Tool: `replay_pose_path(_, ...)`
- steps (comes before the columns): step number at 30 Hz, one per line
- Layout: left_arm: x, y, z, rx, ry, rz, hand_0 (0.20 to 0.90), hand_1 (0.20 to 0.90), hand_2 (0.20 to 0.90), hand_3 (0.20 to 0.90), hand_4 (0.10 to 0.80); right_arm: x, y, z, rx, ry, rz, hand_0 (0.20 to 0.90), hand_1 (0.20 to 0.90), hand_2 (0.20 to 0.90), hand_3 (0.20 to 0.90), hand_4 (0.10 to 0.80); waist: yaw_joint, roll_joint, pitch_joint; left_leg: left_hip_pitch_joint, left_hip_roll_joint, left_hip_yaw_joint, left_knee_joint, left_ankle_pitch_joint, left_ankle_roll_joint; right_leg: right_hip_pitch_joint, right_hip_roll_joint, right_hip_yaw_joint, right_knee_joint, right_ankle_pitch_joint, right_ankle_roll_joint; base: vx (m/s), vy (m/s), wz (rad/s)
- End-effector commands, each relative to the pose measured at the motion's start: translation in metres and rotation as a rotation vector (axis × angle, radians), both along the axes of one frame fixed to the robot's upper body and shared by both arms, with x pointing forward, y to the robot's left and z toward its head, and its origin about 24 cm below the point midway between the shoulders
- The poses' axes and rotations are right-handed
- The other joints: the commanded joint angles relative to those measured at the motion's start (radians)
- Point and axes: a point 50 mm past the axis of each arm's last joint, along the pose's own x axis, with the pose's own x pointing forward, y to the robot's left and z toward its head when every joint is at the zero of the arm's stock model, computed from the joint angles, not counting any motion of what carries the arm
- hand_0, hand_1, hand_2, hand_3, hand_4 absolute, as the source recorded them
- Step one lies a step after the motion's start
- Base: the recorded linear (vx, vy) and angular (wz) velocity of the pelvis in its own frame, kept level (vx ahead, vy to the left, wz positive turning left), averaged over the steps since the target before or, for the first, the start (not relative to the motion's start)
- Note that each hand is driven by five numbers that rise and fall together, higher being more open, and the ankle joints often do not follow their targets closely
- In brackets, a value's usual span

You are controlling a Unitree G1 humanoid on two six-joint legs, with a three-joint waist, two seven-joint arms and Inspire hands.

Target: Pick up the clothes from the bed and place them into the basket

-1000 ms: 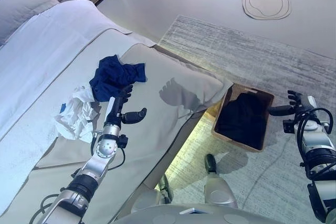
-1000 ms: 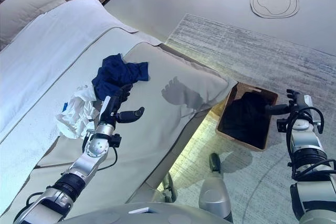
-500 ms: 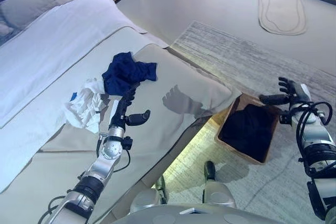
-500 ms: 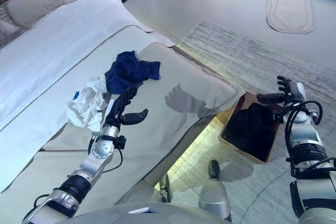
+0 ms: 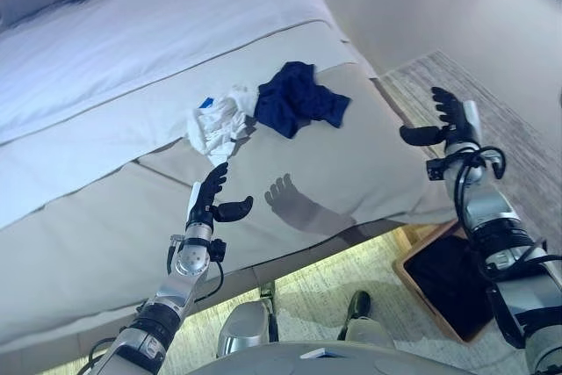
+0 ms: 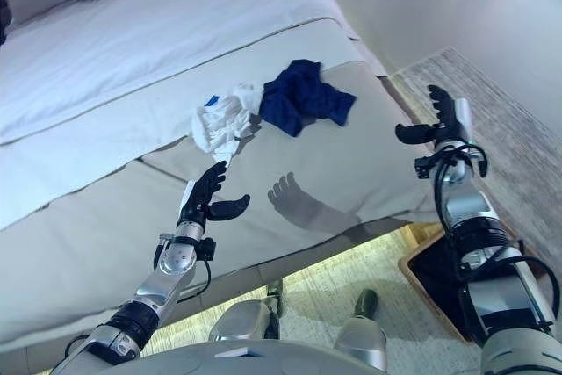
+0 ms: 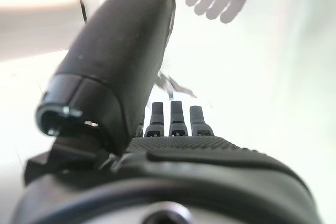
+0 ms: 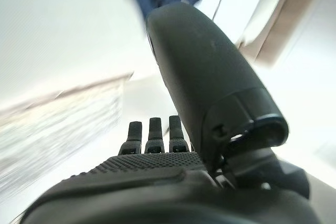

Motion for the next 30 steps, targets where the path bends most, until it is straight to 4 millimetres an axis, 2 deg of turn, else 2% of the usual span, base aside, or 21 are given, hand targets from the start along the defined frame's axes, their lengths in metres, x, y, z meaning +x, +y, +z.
replay_pose_path(1, 0.010, 0.022, 0.027, 0.078, -0.130, 0.006, 0.900, 0.900, 0.900, 0.900, 0.800, 0.026, 0.017, 0.060, -0.107, -0.208, 0.062, 0.900, 0.900, 0.900, 0.900, 0.800, 0.030, -0.068, -0.092, 0.054, -0.034, 0.036, 0.030, -0.137, 0.001, -0.018, 0.034, 0.068, 0.126, -0.104, -0.040, 0.218, 0.100, 0.32)
replay_pose_path(4, 0.006, 0.032, 0.028, 0.096, -0.126, 0.024, 0.900, 0.900, 0.900, 0.900, 0.800, 0.030, 0.022, 0.057, -0.101, -0.189, 0.063, 0.900, 0.900, 0.900, 0.900, 0.800, 0.051, -0.074, -0.094, 0.061, -0.036, 0.035, 0.035, -0.142, 0.014, -0.012, 0.028, 0.067, 0.143, -0.110, -0.035, 0.195, 0.106, 0.14)
replay_pose_path(6, 0.008, 0.037, 0.031, 0.114, -0.127, 0.026, 0.900, 0.900, 0.900, 0.900, 0.800, 0.034, 0.027, 0.060, -0.155, -0.183, 0.066, 0.900, 0.900, 0.900, 0.900, 0.800, 0.063, -0.074, -0.097, 0.055, -0.039, 0.031, 0.041, -0.143, 0.030, -0.023, 0.027, 0.066, 0.219, -0.142, -0.035, 0.147, 0.062, 0.01)
replay_pose_path(7, 0.010, 0.041, 0.035, 0.131, -0.137, 0.016, 0.900, 0.900, 0.900, 0.900, 0.800, 0.035, 0.027, 0.060, -0.221, -0.176, 0.063, 0.900, 0.900, 0.900, 0.900, 0.800, 0.061, -0.075, -0.088, 0.049, -0.049, 0.013, 0.060, -0.150, 0.046, -0.079, 0.032, 0.101, 0.362, -0.139, -0.022, 0.138, 0.006, -0.01)
replay_pose_path(8, 0.010, 0.041, 0.036, 0.136, -0.140, 0.009, 0.900, 0.900, 0.900, 0.900, 0.800, 0.034, 0.025, 0.060, -0.236, -0.175, 0.057, 0.900, 0.900, 0.900, 0.900, 0.800, 0.058, -0.076, -0.089, 0.038, -0.052, 0.001, 0.070, -0.151, 0.050, -0.105, 0.037, 0.114, 0.392, -0.125, -0.018, 0.156, -0.075, 0.03)
replay_pose_path(9, 0.011, 0.043, 0.039, 0.142, -0.144, -0.006, 0.900, 0.900, 0.900, 0.900, 0.800, 0.031, 0.023, 0.060, -0.247, -0.169, 0.046, 0.900, 0.900, 0.900, 0.900, 0.800, 0.054, -0.081, -0.078, 0.034, -0.058, -0.020, 0.084, -0.154, 0.051, -0.134, 0.032, 0.143, 0.410, -0.089, -0.011, 0.127, -0.135, 0.07)
replay_pose_path(11, 0.013, 0.044, 0.043, 0.141, -0.153, -0.020, 0.900, 0.900, 0.900, 0.900, 0.800, 0.029, 0.017, 0.061, -0.248, -0.170, 0.027, 0.900, 0.900, 0.900, 0.900, 0.800, 0.043, -0.083, -0.064, 0.029, -0.055, -0.048, 0.098, -0.152, 0.041, -0.140, 0.027, 0.189, 0.313, -0.064, -0.011, 0.134, -0.214, 0.17)
replay_pose_path(13, 0.024, 0.040, 0.054, 0.118, -0.187, -0.037, 0.900, 0.900, 0.900, 0.900, 0.800, 0.028, 0.013, 0.067, -0.273, -0.195, -0.011, 0.900, 0.900, 0.900, 0.900, 0.800, 0.002, -0.073, -0.025, 0.035, -0.068, -0.135, 0.096, -0.187, 0.054, -0.259, 0.030, 0.314, 0.273, 0.009, 0.000, 0.115, -0.302, 0.56)
replay_pose_path(15, 0.026, 0.041, 0.057, 0.101, -0.200, -0.029, 0.900, 0.900, 0.900, 0.900, 0.800, 0.029, 0.010, 0.076, -0.273, -0.212, -0.018, 0.900, 0.900, 0.900, 0.900, 0.800, 0.005, -0.068, -0.015, 0.014, -0.065, -0.139, 0.108, -0.182, 0.056, -0.240, 0.054, 0.312, 0.282, -0.049, -0.008, 0.029, -0.218, 0.80)
replay_pose_path(18, 0.033, 0.035, 0.064, 0.064, -0.251, -0.021, 0.900, 0.900, 0.900, 0.900, 0.800, 0.037, 0.009, 0.107, -0.308, -0.262, -0.015, 0.900, 0.900, 0.900, 0.900, 0.800, 0.028, -0.067, 0.010, -0.063, -0.049, -0.106, 0.141, -0.157, 0.026, -0.201, 0.063, 0.252, 0.237, -0.085, -0.029, -0.049, -0.191, 0.36)
replay_pose_path(21, 0.035, 0.024, 0.074, 0.042, -0.312, -0.080, 0.900, 0.900, 0.900, 0.900, 0.800, 0.035, -0.006, 0.128, -0.316, -0.304, -0.063, 0.900, 0.900, 0.900, 0.900, 0.800, 0.042, -0.056, 0.052, -0.133, -0.049, -0.106, 0.197, -0.156, 0.004, -0.215, 0.065, 0.215, 0.246, -0.116, -0.053, -0.042, -0.102, 0.02)
replay_pose_path(25, 0.035, 0.017, 0.088, 0.008, -0.391, -0.137, 0.900, 0.900, 0.900, 0.900, 0.800, 0.032, -0.018, 0.152, -0.296, -0.369, -0.107, 0.900, 0.900, 0.900, 0.900, 0.800, 0.053, -0.031, 0.111, -0.219, -0.053, -0.104, 0.286, -0.168, -0.009, -0.284, 0.036, 0.167, 0.327, -0.150, -0.074, -0.069, -0.013, 0.21)
replay_pose_path(30, 0.037, 0.000, 0.110, -0.049, -0.510, -0.194, 0.900, 0.900, 0.900, 0.900, 0.800, 0.036, -0.011, 0.189, -0.241, -0.492, -0.114, 0.900, 0.900, 0.900, 0.900, 0.800, 0.067, 0.011, 0.198, -0.359, -0.087, -0.102, 0.466, -0.225, 0.008, -0.443, -0.008, 0.151, 0.545, -0.215, -0.107, -0.068, 0.065, 0.29)
